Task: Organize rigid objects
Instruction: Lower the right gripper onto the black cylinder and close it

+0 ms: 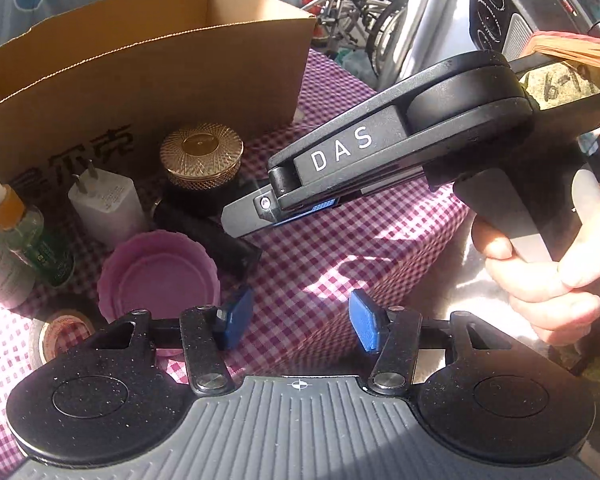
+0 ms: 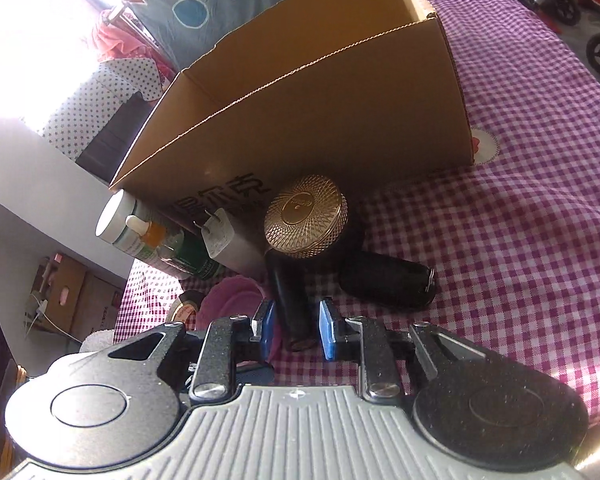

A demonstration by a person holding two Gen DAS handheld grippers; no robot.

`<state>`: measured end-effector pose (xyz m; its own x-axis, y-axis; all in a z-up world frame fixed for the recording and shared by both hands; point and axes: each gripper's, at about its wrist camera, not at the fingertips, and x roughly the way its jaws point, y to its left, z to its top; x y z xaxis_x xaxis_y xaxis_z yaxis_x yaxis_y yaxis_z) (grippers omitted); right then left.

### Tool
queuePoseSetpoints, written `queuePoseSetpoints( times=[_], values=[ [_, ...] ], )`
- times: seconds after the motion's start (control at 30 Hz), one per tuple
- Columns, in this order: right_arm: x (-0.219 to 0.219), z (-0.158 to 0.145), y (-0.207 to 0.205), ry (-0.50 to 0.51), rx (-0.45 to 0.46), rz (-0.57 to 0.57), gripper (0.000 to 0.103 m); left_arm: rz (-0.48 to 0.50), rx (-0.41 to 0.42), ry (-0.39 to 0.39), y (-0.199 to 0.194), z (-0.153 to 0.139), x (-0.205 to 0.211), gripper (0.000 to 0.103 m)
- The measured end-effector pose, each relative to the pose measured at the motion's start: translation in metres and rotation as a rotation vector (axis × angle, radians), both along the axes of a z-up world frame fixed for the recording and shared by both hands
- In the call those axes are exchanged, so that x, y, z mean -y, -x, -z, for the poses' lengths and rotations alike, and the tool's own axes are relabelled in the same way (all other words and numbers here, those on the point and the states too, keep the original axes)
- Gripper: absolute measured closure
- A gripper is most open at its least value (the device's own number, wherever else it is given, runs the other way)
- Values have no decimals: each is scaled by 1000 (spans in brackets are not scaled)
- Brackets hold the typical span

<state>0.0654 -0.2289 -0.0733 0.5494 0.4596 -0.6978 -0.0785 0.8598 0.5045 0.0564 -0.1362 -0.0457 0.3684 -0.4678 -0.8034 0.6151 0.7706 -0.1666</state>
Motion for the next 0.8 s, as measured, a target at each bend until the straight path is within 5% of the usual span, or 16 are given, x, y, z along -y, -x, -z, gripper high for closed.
queuePoseSetpoints(
  times=[0.43, 0.8],
  values=[
    [-15, 7, -15, 64, -45, -141, 77, -78, 16, -30, -2, 10, 15, 46],
    [0, 8, 9, 17, -78, -112, 79, -24, -3, -13, 14, 12, 17, 46]
  ],
)
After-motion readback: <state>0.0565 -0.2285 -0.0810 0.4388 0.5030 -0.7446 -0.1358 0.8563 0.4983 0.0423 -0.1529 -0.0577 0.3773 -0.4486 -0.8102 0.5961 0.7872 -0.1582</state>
